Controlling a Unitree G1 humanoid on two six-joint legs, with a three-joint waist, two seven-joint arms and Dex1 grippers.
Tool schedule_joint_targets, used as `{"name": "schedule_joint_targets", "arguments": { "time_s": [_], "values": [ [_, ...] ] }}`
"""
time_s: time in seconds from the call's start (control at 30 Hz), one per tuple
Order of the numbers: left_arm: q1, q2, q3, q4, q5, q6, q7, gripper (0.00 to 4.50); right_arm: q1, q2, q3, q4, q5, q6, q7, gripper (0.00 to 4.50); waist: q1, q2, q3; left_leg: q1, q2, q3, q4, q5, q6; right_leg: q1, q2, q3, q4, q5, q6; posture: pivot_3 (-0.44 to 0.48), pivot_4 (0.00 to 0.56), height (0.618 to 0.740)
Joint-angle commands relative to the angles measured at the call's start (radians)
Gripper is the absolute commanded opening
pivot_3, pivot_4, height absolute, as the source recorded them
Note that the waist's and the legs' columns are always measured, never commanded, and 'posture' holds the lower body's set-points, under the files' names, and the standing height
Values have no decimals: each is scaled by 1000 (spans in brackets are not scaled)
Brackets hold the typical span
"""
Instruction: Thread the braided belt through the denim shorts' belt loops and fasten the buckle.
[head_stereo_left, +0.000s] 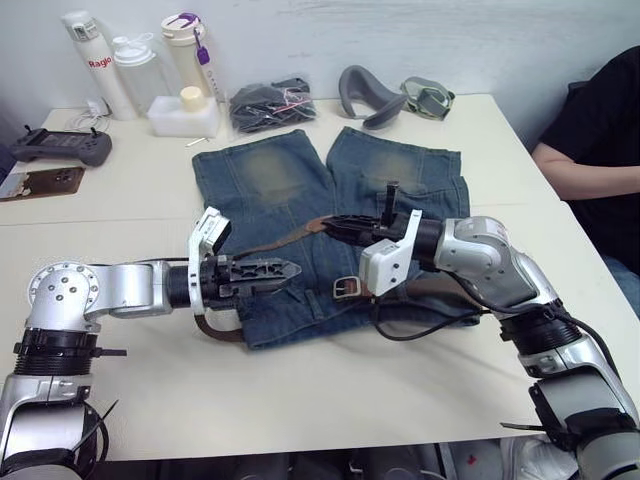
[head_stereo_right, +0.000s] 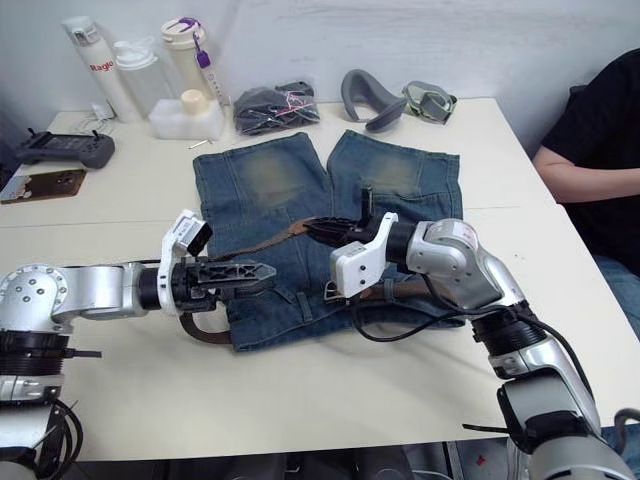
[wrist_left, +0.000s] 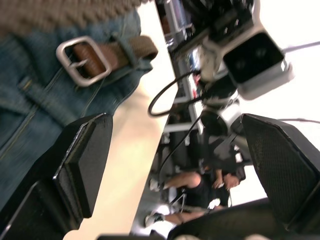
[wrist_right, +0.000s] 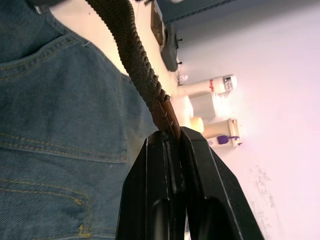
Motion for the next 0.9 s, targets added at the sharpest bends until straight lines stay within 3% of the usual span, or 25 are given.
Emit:
{"name": "schedule_joint_targets", "arguments": {
  "time_s": [0.03, 0.37, 0.73, 0.9],
  "values": [
    [-23, -50, 20, 40, -39, -49, 81, 4469, 2, -11, -27, -54, 20, -3, -6, 0, 1, 0, 0, 0, 0, 0, 0, 0, 0, 0, 0, 0, 0, 0, 0, 0, 150, 740],
    [-43, -131, 68, 81, -39, -61, 195, 4469, 27, -17, -30, -84, 21, 14, -3, 0, 0, 0, 0, -1, 0, 0, 2, -1, -1, -2, 3, 5, 2, 0, 0, 0, 150, 740],
    [-46, -222, 171, 94, -39, -97, 314, 69, 42, -27, -33, -96, 20, 31, -1, 0, 0, 0, 0, -1, 0, -1, 3, -2, -1, -2, 3, 5, 2, 0, 0, 0, 150, 740],
    [-11, -261, 201, 31, -39, -113, 368, 69, 53, -23, -39, -100, 9, 72, -6, 0, 1, 0, 0, -1, 0, -1, 3, -2, -2, -2, 4, 5, 2, 0, 0, 0, 150, 740]
  ]
}}
